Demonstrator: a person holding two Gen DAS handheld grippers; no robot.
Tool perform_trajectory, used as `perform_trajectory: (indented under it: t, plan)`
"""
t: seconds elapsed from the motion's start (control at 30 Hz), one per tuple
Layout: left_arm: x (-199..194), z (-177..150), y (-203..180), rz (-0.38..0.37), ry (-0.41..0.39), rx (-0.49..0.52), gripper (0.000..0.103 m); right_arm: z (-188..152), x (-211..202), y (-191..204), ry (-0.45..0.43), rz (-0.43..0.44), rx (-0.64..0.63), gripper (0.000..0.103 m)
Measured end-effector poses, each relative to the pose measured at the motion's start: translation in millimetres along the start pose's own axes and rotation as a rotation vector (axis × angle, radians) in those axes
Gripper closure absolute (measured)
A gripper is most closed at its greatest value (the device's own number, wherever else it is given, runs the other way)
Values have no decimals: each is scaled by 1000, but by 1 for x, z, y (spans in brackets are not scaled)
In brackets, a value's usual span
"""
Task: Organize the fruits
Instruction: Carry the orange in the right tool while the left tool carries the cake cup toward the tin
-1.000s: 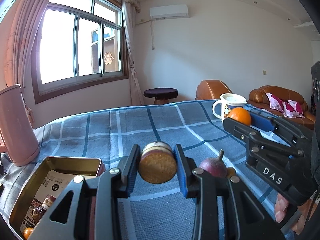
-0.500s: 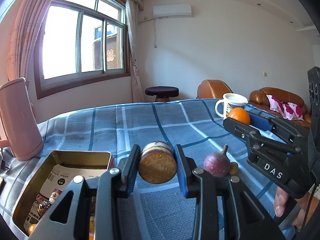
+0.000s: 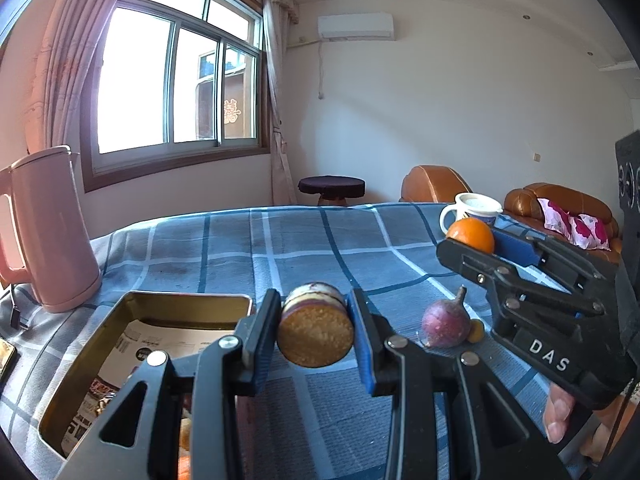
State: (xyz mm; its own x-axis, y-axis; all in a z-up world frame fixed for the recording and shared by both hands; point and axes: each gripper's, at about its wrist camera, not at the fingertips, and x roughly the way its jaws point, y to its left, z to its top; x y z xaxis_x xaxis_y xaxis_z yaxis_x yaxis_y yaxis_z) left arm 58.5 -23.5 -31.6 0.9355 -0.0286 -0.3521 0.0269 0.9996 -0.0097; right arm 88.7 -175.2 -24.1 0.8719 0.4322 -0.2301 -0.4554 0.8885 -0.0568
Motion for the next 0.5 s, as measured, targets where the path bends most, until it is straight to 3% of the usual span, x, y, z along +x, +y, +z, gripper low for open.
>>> perform_trajectory:
  t: [0.5]
  plan:
    - [-14, -5, 33, 36, -6, -43, 67, 1, 13, 37, 17, 69, -35, 62]
